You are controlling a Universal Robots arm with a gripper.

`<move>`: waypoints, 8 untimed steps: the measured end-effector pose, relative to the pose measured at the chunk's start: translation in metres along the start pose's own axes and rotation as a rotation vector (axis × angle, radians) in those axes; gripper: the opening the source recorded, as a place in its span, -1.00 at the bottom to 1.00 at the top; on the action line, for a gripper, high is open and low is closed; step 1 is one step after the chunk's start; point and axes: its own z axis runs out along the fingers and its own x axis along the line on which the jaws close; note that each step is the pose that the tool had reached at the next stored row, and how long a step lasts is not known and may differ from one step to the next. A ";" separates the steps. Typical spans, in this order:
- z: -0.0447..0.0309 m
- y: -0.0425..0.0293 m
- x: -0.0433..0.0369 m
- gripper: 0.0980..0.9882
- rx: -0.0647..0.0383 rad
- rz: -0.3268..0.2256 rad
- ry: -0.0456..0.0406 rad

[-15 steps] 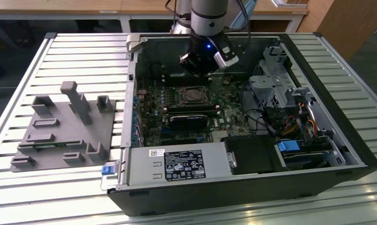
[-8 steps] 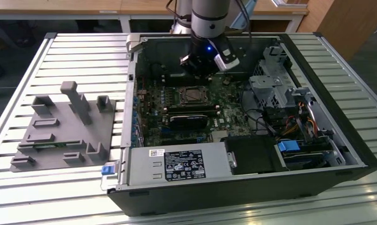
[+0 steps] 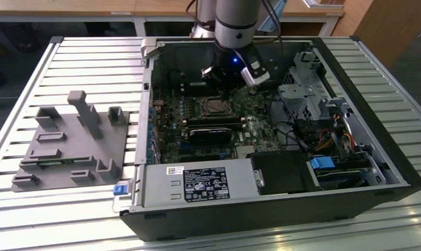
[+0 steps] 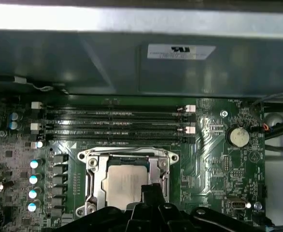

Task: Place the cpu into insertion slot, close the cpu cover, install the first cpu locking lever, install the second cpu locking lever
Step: 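Install the second cpu locking lever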

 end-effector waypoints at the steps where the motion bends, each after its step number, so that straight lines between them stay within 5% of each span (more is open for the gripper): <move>1: -0.0001 -0.0017 0.0000 -0.98 -0.004 0.000 0.0019; 8: -0.0013 -0.0166 0.0000 -0.98 -0.019 0.001 0.0052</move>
